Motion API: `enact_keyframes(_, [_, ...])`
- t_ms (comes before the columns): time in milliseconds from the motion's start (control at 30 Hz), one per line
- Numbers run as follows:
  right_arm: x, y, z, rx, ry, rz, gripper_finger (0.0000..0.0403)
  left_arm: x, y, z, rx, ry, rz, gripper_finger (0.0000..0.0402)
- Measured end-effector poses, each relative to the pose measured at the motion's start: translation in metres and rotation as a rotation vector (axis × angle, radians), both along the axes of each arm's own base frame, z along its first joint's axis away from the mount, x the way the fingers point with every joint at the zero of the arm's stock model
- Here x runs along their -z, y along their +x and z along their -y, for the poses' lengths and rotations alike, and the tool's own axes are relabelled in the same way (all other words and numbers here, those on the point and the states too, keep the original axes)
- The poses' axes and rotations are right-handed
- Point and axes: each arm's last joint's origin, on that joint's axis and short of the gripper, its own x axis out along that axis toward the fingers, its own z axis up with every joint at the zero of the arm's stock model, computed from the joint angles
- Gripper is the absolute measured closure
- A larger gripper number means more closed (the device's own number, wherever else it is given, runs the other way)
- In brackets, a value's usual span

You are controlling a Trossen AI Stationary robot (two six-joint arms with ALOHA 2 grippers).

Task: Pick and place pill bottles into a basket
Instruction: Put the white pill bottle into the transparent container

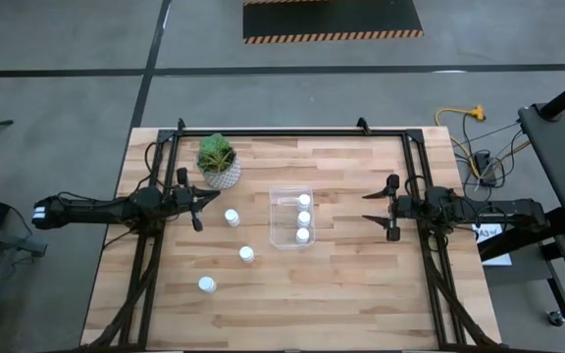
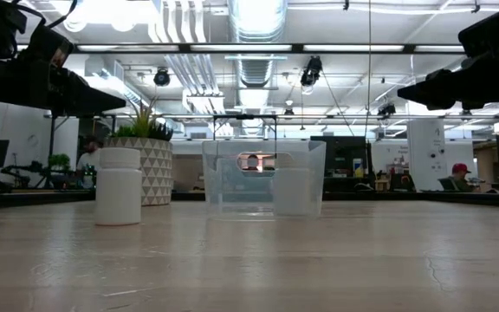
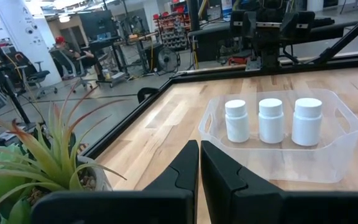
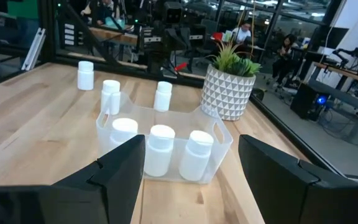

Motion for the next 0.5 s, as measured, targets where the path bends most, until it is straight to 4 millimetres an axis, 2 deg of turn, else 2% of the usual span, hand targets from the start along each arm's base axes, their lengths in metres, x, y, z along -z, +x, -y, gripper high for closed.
enact_keyframes(233, [-0.0001, 0.0000, 0.0000, 0.000, -0.005, 0.000, 0.0154, 0.0008, 0.0001, 0.0000, 0.000, 0.000, -0.004, 0.0402])
enact_keyframes(400, [-0.0001, 0.0000, 0.0000, -0.008, -0.136, -0.009, 0.0154, 0.0010, 0.0001, 0.0000, 0.000, 0.000, -0.004, 0.0402])
enact_keyframes(500, [0.0000, 0.0000, 0.0001, -0.009, -0.156, -0.011, 0.0154, 0.0010, 0.0001, 0.0000, 0.000, 0.000, -0.005, 0.0402])
